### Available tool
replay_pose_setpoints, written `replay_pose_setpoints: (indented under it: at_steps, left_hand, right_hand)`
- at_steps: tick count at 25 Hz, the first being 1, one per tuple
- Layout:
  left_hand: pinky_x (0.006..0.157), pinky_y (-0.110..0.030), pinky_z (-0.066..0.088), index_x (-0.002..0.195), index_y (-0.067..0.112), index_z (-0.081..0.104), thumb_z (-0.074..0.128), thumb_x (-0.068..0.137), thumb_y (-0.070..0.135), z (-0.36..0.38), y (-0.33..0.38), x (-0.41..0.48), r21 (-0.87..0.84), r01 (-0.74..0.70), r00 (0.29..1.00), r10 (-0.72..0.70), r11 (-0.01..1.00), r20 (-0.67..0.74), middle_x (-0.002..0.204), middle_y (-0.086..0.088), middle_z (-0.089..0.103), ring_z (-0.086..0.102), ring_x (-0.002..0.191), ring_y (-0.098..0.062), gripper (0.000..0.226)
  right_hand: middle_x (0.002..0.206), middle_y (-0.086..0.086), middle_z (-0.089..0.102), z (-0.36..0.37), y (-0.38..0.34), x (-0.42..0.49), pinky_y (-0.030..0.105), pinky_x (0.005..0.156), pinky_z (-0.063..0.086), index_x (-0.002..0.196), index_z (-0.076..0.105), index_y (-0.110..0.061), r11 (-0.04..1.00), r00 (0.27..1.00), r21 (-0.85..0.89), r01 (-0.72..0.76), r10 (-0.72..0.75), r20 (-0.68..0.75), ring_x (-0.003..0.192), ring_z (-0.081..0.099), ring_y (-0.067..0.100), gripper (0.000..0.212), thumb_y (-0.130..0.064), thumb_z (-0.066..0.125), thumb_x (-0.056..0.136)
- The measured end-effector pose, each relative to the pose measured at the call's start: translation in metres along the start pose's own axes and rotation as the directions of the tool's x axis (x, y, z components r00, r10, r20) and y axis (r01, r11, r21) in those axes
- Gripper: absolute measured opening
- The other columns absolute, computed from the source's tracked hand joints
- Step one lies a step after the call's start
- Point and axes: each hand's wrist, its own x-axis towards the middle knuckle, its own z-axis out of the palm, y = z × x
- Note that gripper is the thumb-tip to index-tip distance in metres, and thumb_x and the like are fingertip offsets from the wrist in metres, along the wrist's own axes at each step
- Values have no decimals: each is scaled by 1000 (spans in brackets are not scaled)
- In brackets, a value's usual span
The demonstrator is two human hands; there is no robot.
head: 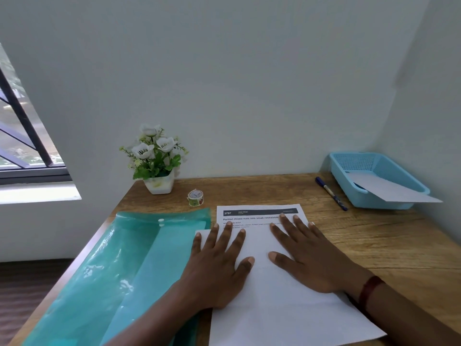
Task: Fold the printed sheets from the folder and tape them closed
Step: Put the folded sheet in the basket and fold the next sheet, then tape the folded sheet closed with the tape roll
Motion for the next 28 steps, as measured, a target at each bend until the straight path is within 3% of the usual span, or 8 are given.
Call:
replay_pose_setpoints:
  at_steps: [6,9,12,14,18,21,23,28]
  left_hand:
    - [117,-57,-10,150,37,-18,6,95,65,-3,1,1,12,2,1000,-2,1000,25,158,2,-28,-28,144,-22,66]
    - [117,-57,-12,152,37,-15,9,96,65,-8,1,-3,-21,-6,1000,6,1000,17,160,0,-25,-28,145,-23,67]
    - [117,-57,-10,154,37,-5,14,97,63,-20,1,-8,-131,-17,998,10,991,-56,162,-1,-15,-21,148,-21,65]
    - [120,-55,-1,153,35,16,22,100,57,-31,-1,-9,-246,-5,980,-45,969,-196,163,-1,10,2,151,-21,58]
    - [97,-35,44,124,21,59,47,98,27,-49,-29,-7,-587,-18,807,-336,809,-487,126,0,62,56,113,-18,29]
    - [77,-24,44,106,13,68,51,92,6,-49,-60,1,-725,-39,640,-540,688,-547,106,-2,69,63,96,-19,23]
    - [77,-23,44,103,10,69,51,90,0,-50,-75,6,-799,-47,569,-641,600,-515,102,-2,70,63,92,-17,24]
    - [83,-19,47,108,11,70,52,85,-9,-46,-91,16,-896,-59,526,-749,440,-402,104,1,71,62,92,-10,35]
  right_hand:
    - [158,-7,-24,1,0,1,40,121,-9,150,-15,-38,999,1000,50,11,-11,-3,145,-24,14,81,-77,-3,81]
    - [161,-12,-11,-10,1,0,31,119,-5,153,1,-37,972,996,234,9,11,-86,146,-15,5,94,-84,-7,73]
    - [159,-14,18,-32,0,1,24,116,13,151,25,-33,942,965,334,15,74,-252,146,11,2,73,-69,26,87]
    - [149,-12,41,-53,-6,7,21,107,26,144,41,-29,949,935,307,78,37,-352,138,35,8,58,-55,42,92]
    - [132,-13,58,-88,-38,47,17,93,33,132,57,-26,956,911,176,233,-151,-384,122,52,8,39,-42,49,97]
    - [132,-9,61,-93,-65,98,25,98,41,129,60,-27,952,908,81,294,-251,-335,120,55,12,33,-30,50,97]
    - [130,-5,63,-87,-82,129,32,98,46,129,60,-29,953,913,36,300,-276,-300,117,57,16,34,-28,50,96]
    - [118,3,63,-65,-103,174,31,85,48,130,59,-33,965,932,65,256,-228,-282,105,60,22,37,-33,57,93]
